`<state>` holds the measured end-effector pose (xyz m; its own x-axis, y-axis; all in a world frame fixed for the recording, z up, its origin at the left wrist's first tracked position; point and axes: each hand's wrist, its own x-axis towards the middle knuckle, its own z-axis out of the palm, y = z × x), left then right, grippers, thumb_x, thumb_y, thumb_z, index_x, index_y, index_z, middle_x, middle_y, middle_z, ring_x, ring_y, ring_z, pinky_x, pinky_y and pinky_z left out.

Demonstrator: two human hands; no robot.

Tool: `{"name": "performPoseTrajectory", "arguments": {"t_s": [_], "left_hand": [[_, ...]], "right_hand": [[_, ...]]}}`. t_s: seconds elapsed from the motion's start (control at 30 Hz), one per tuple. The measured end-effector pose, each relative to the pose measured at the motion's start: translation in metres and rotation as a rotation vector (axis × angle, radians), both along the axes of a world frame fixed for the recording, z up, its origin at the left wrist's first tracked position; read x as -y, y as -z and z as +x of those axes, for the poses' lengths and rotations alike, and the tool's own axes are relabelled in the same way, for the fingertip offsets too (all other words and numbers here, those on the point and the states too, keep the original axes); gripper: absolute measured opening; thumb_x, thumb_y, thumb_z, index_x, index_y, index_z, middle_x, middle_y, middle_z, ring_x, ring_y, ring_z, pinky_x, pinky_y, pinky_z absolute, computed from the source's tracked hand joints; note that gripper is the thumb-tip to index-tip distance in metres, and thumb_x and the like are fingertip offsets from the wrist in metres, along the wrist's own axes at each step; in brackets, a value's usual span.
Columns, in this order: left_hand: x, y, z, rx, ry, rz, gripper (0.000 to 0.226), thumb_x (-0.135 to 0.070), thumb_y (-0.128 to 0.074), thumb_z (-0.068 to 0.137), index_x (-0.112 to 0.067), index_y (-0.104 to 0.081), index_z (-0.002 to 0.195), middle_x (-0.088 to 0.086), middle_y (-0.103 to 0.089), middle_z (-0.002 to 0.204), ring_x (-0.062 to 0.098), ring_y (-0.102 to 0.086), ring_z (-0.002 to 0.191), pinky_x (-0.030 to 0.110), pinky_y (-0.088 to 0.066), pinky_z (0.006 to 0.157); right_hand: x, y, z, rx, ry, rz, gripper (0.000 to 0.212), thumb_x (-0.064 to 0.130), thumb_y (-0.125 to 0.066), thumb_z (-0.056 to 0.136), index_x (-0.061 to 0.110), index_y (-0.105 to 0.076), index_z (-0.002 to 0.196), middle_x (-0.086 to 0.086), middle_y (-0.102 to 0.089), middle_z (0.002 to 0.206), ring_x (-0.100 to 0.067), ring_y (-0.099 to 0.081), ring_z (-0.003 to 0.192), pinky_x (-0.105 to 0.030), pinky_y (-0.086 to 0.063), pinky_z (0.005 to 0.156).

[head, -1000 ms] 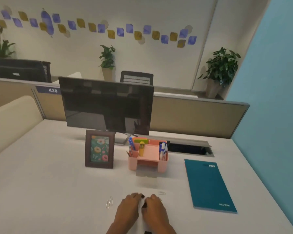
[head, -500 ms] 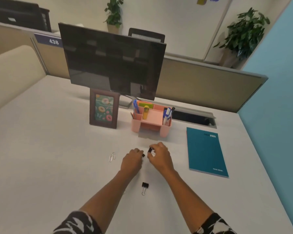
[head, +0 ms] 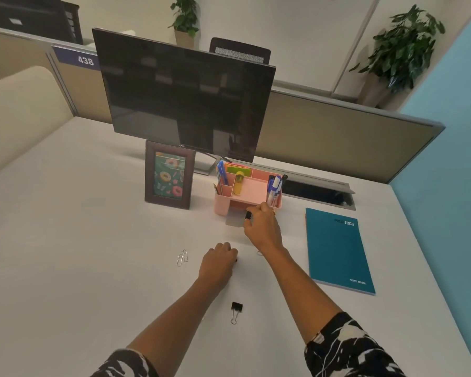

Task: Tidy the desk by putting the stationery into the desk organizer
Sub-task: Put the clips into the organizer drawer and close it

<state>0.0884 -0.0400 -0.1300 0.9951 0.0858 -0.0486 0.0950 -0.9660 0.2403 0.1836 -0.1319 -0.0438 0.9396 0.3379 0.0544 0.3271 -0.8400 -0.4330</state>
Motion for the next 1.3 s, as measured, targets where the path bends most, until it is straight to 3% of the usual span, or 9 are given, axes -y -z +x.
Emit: {"name": "performPoseTrajectory", "arguments": {"t_s": [0.3,0.5,0.7,0.87,0.97,1.07,1.17,1.3], "left_hand": [[-0.009,0.005,0.002,0.038,0.002,-0.098,0.025,-0.022,-0.050,0.094,-0.013,-0.061,0.115,0.004,-0.059,0.112,0.023,-0.058,0.100,0.034,-0.052,0.077],[-0.012,-0.010,0.010,0.205,-0.015,-0.200,0.031,-0.027,-0.059,0.091,-0.017,-0.063,0.119,0.001,-0.063,0.116,0.019,-0.060,0.102,0.031,-0.055,0.079],[-0.017,-0.042,0.029,0.396,-0.025,-0.294,0.025,-0.030,-0.068,0.086,-0.019,-0.067,0.108,0.000,-0.068,0.109,0.017,-0.064,0.090,0.028,-0.057,0.075],[-0.026,-0.064,0.048,0.422,-0.047,-0.314,0.028,-0.029,-0.066,0.088,-0.021,-0.065,0.115,0.001,-0.067,0.115,0.017,-0.064,0.095,0.030,-0.057,0.078],[-0.027,-0.073,0.056,0.412,-0.036,-0.291,0.032,-0.027,-0.065,0.089,-0.021,-0.063,0.120,0.002,-0.065,0.121,0.020,-0.063,0.102,0.032,-0.055,0.083],[-0.027,-0.076,0.062,0.364,-0.053,-0.252,0.032,-0.025,-0.061,0.092,-0.019,-0.062,0.123,0.004,-0.064,0.123,0.023,-0.063,0.104,0.033,-0.054,0.085],[-0.024,-0.073,0.068,0.324,-0.052,-0.215,0.032,-0.026,-0.058,0.094,-0.022,-0.058,0.126,0.003,-0.063,0.125,0.024,-0.063,0.105,0.035,-0.055,0.086],[-0.017,-0.069,0.072,0.288,-0.015,-0.175,0.037,-0.025,-0.061,0.092,-0.023,-0.056,0.128,0.001,-0.060,0.130,0.023,-0.063,0.108,0.036,-0.053,0.091]], "right_hand": [[-0.002,0.011,0.008,-0.051,0.040,-0.030,0.034,0.025,-0.060,0.089,0.018,-0.055,0.122,-0.005,-0.049,0.132,-0.026,-0.050,0.119,-0.037,-0.044,0.102],[0.006,0.014,0.002,0.042,0.019,0.021,0.038,0.026,-0.058,0.090,0.018,-0.056,0.127,-0.004,-0.051,0.133,-0.024,-0.048,0.121,-0.038,-0.042,0.104],[0.022,0.023,-0.026,0.186,0.095,0.302,0.025,0.021,-0.060,0.089,0.016,-0.063,0.114,-0.004,-0.059,0.120,-0.020,-0.056,0.109,-0.034,-0.053,0.093],[0.038,0.048,-0.080,-0.098,0.077,0.275,0.019,0.037,-0.057,0.090,0.020,-0.063,0.096,0.002,-0.062,0.099,-0.014,-0.059,0.091,-0.025,-0.052,0.076],[0.043,0.054,-0.112,-0.315,0.067,0.102,0.034,0.052,-0.060,0.081,0.022,-0.059,0.098,0.003,-0.059,0.099,-0.018,-0.058,0.093,-0.030,-0.046,0.075],[0.047,0.056,-0.135,-0.409,0.026,-0.067,0.052,0.060,-0.061,0.074,0.020,-0.051,0.105,0.002,-0.052,0.107,-0.021,-0.053,0.101,-0.029,-0.038,0.074],[0.048,0.055,-0.144,-0.431,-0.010,-0.136,0.049,0.051,-0.062,0.077,0.018,-0.045,0.109,-0.001,-0.047,0.112,-0.024,-0.051,0.103,-0.031,-0.040,0.076],[0.049,0.053,-0.146,-0.420,-0.052,-0.144,0.027,0.029,-0.057,0.088,0.015,-0.048,0.109,-0.005,-0.048,0.116,-0.024,-0.051,0.103,-0.030,-0.045,0.080]]}}
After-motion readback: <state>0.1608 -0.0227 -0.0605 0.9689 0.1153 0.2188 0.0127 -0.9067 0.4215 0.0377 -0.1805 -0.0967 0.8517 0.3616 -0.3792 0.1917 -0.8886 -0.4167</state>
